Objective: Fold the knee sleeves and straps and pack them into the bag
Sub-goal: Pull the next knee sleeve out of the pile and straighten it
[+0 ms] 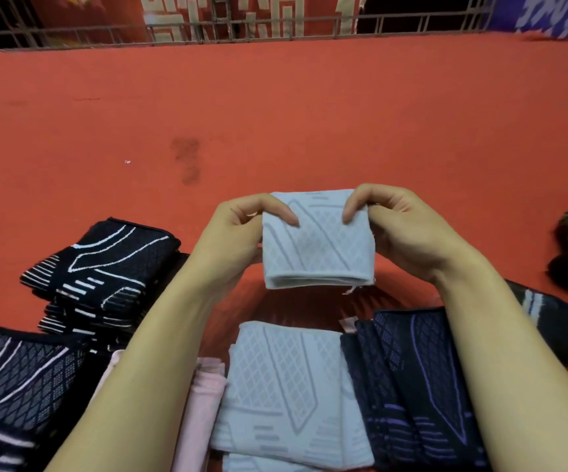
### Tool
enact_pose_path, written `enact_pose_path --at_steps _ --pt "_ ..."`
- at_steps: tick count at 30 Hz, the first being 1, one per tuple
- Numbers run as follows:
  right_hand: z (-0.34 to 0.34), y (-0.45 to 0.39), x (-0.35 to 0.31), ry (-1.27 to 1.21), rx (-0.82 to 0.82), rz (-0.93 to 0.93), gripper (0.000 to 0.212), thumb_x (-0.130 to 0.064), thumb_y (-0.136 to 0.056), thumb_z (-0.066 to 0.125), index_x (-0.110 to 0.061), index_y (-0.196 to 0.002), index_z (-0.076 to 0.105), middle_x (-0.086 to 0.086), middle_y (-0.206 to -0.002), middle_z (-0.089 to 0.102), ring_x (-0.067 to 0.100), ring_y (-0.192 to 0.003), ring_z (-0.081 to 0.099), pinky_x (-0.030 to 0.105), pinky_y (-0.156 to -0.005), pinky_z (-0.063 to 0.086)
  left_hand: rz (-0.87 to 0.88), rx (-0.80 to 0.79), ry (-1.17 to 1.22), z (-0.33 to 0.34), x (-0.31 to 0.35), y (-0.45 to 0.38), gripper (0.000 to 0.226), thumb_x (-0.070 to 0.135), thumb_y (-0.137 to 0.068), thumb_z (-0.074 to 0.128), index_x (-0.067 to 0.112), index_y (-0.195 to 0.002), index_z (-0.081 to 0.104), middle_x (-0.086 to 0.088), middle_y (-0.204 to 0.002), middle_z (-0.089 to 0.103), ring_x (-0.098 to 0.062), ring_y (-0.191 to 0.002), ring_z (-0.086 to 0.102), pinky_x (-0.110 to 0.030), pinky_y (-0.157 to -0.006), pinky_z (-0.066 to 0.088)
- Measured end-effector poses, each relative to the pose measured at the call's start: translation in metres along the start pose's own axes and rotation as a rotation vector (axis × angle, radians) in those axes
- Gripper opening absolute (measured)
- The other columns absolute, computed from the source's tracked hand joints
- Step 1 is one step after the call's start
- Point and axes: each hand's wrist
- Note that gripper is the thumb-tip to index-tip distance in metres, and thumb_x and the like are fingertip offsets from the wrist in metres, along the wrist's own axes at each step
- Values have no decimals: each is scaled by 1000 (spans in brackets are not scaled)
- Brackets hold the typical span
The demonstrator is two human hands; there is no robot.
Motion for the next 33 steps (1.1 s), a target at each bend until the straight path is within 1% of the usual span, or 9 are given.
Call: enact_pose_path --at_steps 3,7,11,15,17,21,26,31,33 --pt "1 1 -1 21 -1 -5 41 15 -99 30 -9 -76 53 -9 -65 62 2 -56 56 14 -50 42 -11 -8 -18 2 1 -1 52 -19 -99 33 8 -74 71 0 -87 77 -11 -81 75 -21 -59 54" --pt "2 -2 -3 -32 84 -2 34 0 -105 40 -18 -90 65 -3 -79 67 9 -67 59 20 -56 49 -37 33 43 4 2 -3 63 -19 -92 27 14 -69 75 -2 -85 76 -11 -80 73 -25 -62 57" --pt "3 -5 -2 -243 81 135 33 -34 -109 45 -20 -137 55 3 -101 79 22 -77 74 33 -60 59 -74 143 178 5 3 -7 39 7 -98 44 12 -76 76 2 -89 75 -16 -76 70 -29 -55 56" --pt "4 4 -1 17 -168 230 51 -42 -90 63 -18 -136 59 7 -117 76 25 -82 75 27 -64 60 118 133 -19 -3 -8 -9 7 23 -96 71 24 -99 66 0 -97 66 -16 -78 61 -35 -66 50" --pt "5 6 -2 35 -183 189 48 -28 -91 67 -20 -137 59 7 -112 77 21 -75 75 21 -57 56 241 116 -89 -8 -9 -8 37 16 -94 75 31 -124 59 -1 -112 69 -19 -86 65 -39 -66 56" --pt "7 7 -5 -67 -227 150 46 -18 -98 57 -38 -138 49 7 -115 77 34 -80 78 30 -63 63 137 116 -16 -11 1 -4 69 10 -96 72 27 -152 35 -5 -106 76 -13 -60 62 -25 -40 47" --pt "0 10 -2 -194 -336 139 48 -26 -100 49 -34 -148 47 11 -139 66 45 -106 72 47 -85 62 -49 -87 73 -26 7 1 22 -1 -97 63 5 -117 68 -7 -108 76 -17 -93 72 -26 -72 59" --pt "-19 15 -5 -371 -500 270 83 -76 -87 23 -27 -146 57 13 -148 57 43 -115 68 47 -80 61 18 -265 182 -30 10 8 18 -1 -88 63 4 -101 74 -14 -106 74 -23 -96 71 -32 -78 59" --pt "-14 17 -8 -304 -548 328 82 -74 -92 20 -25 -143 60 17 -141 61 42 -110 70 43 -77 62 23 -324 163 -30 14 9 18 -1 -88 66 5 -99 78 -14 -105 76 -25 -98 73 -36 -83 60"
Point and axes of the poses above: each hand's wrist, its own y-axis away from the middle knuckle, its own z-axis out of the palm, x = y × z
